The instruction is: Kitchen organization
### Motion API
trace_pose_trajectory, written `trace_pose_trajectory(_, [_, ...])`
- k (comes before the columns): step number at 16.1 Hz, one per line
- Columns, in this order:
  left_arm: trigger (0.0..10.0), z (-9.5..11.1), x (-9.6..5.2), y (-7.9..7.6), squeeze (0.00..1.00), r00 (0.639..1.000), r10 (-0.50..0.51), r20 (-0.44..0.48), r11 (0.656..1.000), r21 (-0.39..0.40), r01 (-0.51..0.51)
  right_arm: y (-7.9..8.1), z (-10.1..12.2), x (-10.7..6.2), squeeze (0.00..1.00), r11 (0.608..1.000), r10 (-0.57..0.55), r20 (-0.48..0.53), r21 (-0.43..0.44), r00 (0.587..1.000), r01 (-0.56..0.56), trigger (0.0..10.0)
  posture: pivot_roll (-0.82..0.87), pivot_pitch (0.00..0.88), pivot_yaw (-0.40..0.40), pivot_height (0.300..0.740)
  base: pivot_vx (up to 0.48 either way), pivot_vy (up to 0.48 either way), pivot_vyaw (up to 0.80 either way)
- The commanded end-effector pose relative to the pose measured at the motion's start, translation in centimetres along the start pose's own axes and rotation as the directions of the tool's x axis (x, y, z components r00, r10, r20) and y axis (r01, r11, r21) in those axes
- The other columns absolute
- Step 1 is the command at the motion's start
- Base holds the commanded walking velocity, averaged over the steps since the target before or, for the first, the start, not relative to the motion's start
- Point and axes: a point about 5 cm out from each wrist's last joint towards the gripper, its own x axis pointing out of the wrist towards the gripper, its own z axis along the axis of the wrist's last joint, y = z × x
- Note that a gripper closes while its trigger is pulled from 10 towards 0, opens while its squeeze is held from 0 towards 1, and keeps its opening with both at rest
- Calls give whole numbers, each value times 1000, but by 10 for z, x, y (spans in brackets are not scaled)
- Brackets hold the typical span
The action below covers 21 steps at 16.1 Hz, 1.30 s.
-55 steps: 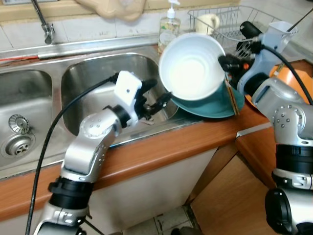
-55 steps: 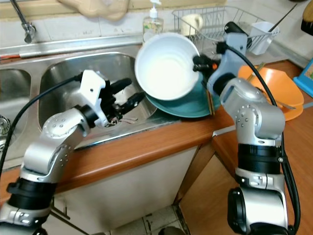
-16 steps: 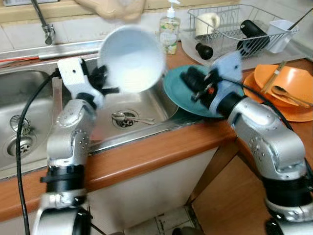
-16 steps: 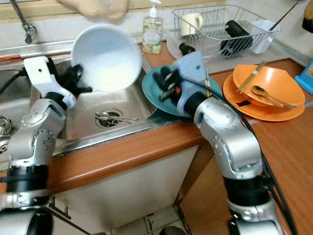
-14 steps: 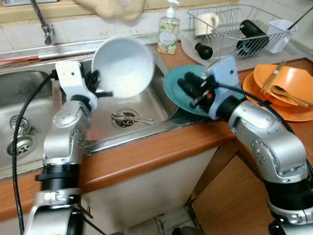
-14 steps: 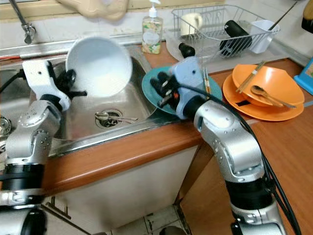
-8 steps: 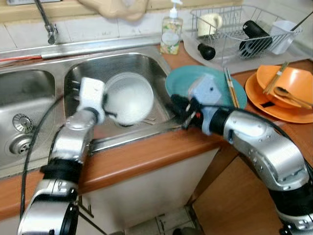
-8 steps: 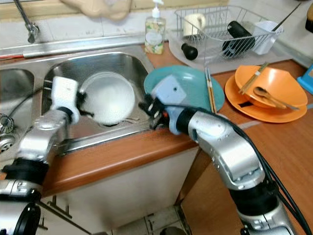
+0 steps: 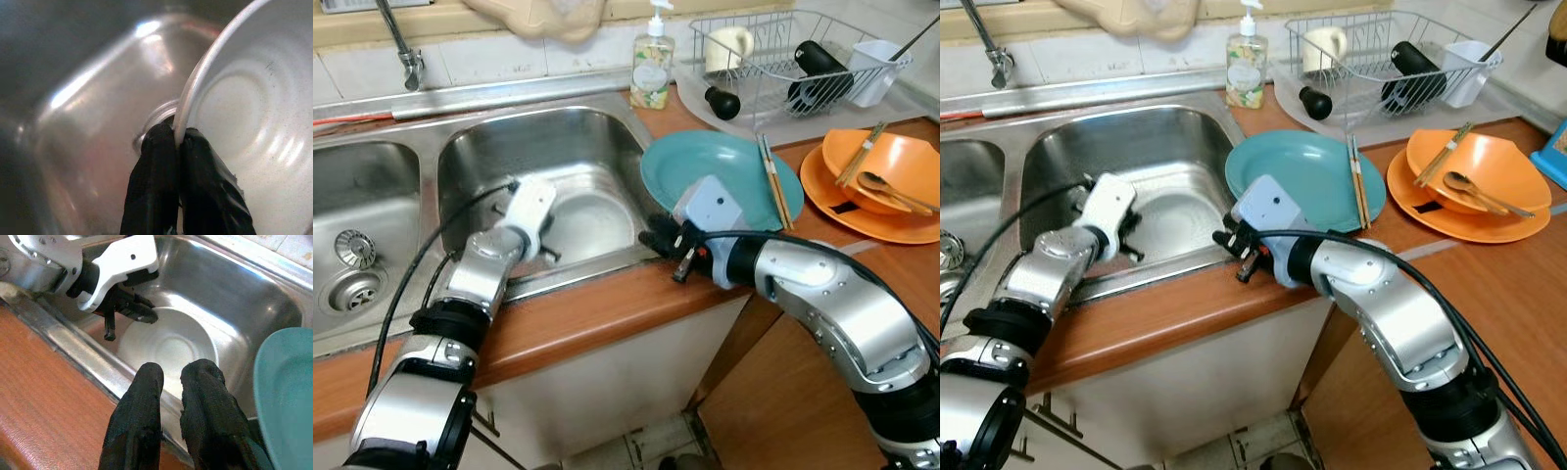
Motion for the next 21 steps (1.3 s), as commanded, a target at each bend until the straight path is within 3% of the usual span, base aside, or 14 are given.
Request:
trace_pose_trajectory(1, [10000, 9, 1, 2, 769, 1000, -11, 13, 1000, 26, 11, 1, 2, -3, 0, 1000, -6, -6, -19, 1000, 6, 10000, -151, 0, 41, 740, 0, 0, 0])
trace_pose_trajectory(2, [10000, 9, 1, 1, 1000, 1000, -18, 12, 999, 27, 18, 0, 1, -3, 0, 1000, -8, -8, -19, 1000, 8, 10000, -152, 0, 41, 740, 0, 0, 0])
trace_pose_trajectory(5, [10000, 8, 2, 1, 1000, 1000, -12, 16, 999, 44, 11, -1, 0, -3, 0, 1000, -24, -17, -18, 1000, 23, 10000, -154, 0, 43, 740, 0, 0, 0])
trace_pose_trajectory(6, [10000, 8, 1, 3, 949, 1000, 12, 25, 999, 48, -13, -4, 0, -3, 0, 999, -39, -18, -16, 999, 39, 10000, -155, 0, 43, 740, 0, 0, 0])
trace_pose_trajectory(7, [10000, 9, 0, 8, 357, 998, 48, 43, 998, 48, -50, -9, 0, -4, 0, 997, -77, -16, -8, 997, 77, 10000, -155, 0, 43, 740, 0, 0, 0])
trace_pose_trajectory(8, [10000, 10, -1, 12, 0, 996, 75, 57, 996, 36, -78, -14, 1, -4, 0, 993, -115, -13, 1, 993, 115, 10000, -155, 0, 43, 740, 0, 0, 0])
trace_pose_trajectory(12, [10000, 15, -7, 22, 0, 977, 154, 146, 987, 14, -158, -31, 2, -6, 0, 971, -234, -8, 42, 972, 235, 10000, -154, 0, 42, 740, 0, 0, 0])
trace_pose_trajectory(13, [10000, 18, -10, 26, 0, 961, 188, 200, 982, -16, -189, -40, 3, -7, 59, 952, -296, -5, 77, 955, 295, 10000, -152, 0, 40, 740, 0, 0, 0])
trace_pose_trajectory(14, [10000, 19, -12, 28, 0, 952, 206, 225, 979, -36, -203, -46, 4, -8, 906, 939, -330, -8, 95, 944, 330, 10000, -152, 0, 40, 740, 0, 0, 0])
trace_pose_trajectory(15, [10000, 19, -13, 29, 0, 949, 210, 235, 978, -43, -206, -49, 4, -9, 1000, 934, -344, -11, 101, 939, 344, 10000, -152, 0, 40, 740, 0, 0, 0])
trace_pose_trajectory(18, [10000, 25, -21, 28, 0, 929, 207, 308, 978, -82, -191, -73, 2, -15, 1000, 872, -462, -57, 152, 885, 465, 10000, -150, 0, 34, 740, 0, 0, 0])
trace_pose_trajectory(20, [10000, 28, -27, 19, 0, 932, 131, 338, 991, -70, -114, -90, 0, -20, 1000, 819, -538, -100, 171, 837, 547, 10000, -151, 0, 30, 740, 0, 0, 0])
trace_pose_trajectory(21, [10000, 30, -30, 13, 1000, 929, 96, 357, 995, -54, -82, -96, -1, -21, 1000, 795, -567, -120, 178, 815, 580, 10000, -151, 0, 29, 740, 0, 0, 0])
